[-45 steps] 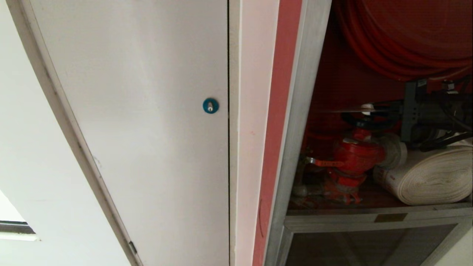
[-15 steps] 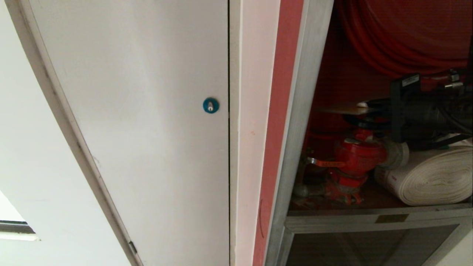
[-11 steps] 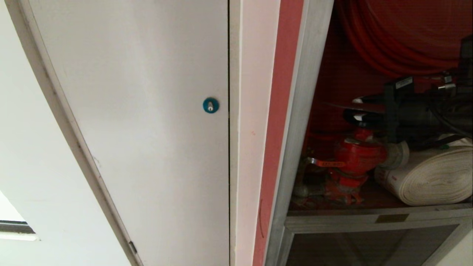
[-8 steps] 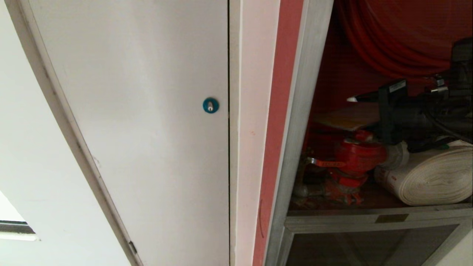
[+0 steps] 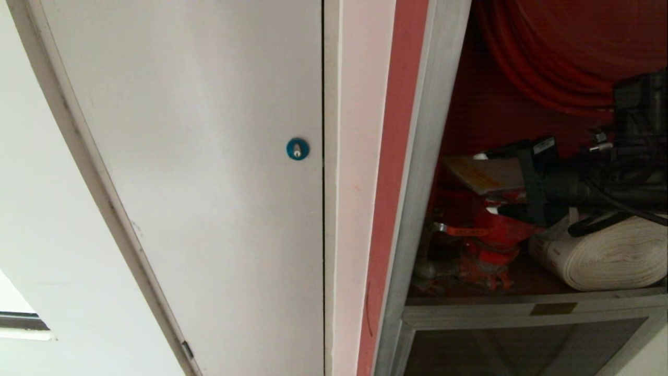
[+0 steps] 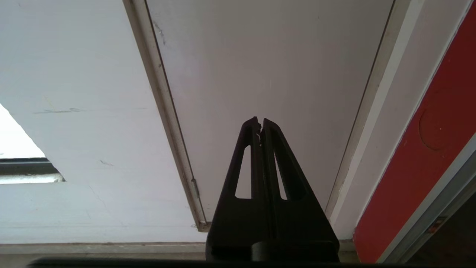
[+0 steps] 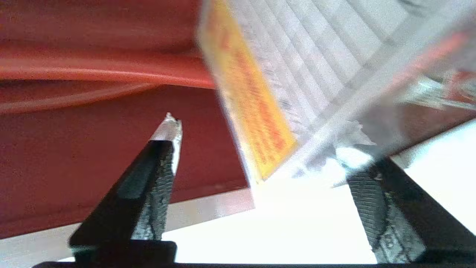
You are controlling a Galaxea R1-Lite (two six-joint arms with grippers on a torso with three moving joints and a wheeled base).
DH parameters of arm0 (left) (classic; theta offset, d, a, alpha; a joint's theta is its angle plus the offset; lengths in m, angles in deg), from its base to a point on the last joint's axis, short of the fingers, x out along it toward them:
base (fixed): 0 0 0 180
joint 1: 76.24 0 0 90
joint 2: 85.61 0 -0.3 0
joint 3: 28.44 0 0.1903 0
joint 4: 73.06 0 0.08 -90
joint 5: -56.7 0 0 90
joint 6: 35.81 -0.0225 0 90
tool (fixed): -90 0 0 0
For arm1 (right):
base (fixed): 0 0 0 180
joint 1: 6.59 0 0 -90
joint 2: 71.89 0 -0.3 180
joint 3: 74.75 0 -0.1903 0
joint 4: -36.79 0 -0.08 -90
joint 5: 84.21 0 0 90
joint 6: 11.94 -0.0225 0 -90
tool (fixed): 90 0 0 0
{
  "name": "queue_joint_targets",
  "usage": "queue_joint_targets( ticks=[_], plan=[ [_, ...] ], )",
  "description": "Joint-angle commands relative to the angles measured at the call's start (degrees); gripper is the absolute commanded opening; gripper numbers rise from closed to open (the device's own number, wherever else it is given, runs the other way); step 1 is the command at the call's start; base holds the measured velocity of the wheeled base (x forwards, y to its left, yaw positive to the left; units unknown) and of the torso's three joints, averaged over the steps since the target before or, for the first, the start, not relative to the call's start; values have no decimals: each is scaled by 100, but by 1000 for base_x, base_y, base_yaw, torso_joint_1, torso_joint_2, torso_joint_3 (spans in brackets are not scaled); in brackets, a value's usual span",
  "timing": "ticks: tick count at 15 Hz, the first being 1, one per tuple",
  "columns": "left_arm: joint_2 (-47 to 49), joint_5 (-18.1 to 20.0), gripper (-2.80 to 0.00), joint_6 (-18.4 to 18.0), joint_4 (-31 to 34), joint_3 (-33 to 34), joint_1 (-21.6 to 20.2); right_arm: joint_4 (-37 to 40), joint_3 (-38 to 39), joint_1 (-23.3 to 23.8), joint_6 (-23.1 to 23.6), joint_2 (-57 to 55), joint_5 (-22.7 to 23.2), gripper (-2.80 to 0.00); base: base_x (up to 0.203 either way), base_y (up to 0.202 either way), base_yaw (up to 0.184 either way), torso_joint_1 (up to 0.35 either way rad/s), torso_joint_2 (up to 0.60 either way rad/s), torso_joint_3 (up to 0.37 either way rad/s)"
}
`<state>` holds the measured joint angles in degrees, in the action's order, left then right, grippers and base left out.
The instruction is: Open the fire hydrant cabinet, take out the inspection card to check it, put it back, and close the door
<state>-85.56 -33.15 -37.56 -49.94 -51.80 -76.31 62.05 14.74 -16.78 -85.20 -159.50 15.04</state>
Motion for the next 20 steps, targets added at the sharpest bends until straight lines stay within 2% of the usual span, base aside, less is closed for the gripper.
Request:
queue_joint_targets(
  ticks=[1,6,10,12,14,15,16,19,20],
  plan=[
    [4,2,-280,-1,-2,9,-1,19,29,0,-36,63,10,0,0,0,0,0,0,0],
    [4,2,-280,-1,-2,9,-1,45,117,0,48,240,156,0,0,0,0,0,0,0],
    [4,2,-280,-1,-2,9,-2,196,803,0,678,1304,341,0,0,0,0,0,0,0],
    [4,2,-280,-1,-2,9,-1,1352,916,0,1687,1896,393,0,0,0,0,0,0,0],
    [4,2,-280,-1,-2,9,-1,2112,781,0,2598,2414,424,0,0,0,0,0,0,0],
    [4,2,-280,-1,-2,14,-1,2389,615,0,3219,2506,430,0,0,0,0,0,0,0],
    [4,2,-280,-1,-2,9,-1,2720,321,-3,3823,2535,445,-280,0,0,0,0,0,0],
    [4,2,-280,-1,-2,9,-1,3561,-644,-13,5287,1944,586,-280,0,0,0,0,0,0],
    [4,2,-280,-1,-2,9,-3,3800,-1007,-15,5636,1614,609,-280,0,0,0,0,0,0]
  ],
)
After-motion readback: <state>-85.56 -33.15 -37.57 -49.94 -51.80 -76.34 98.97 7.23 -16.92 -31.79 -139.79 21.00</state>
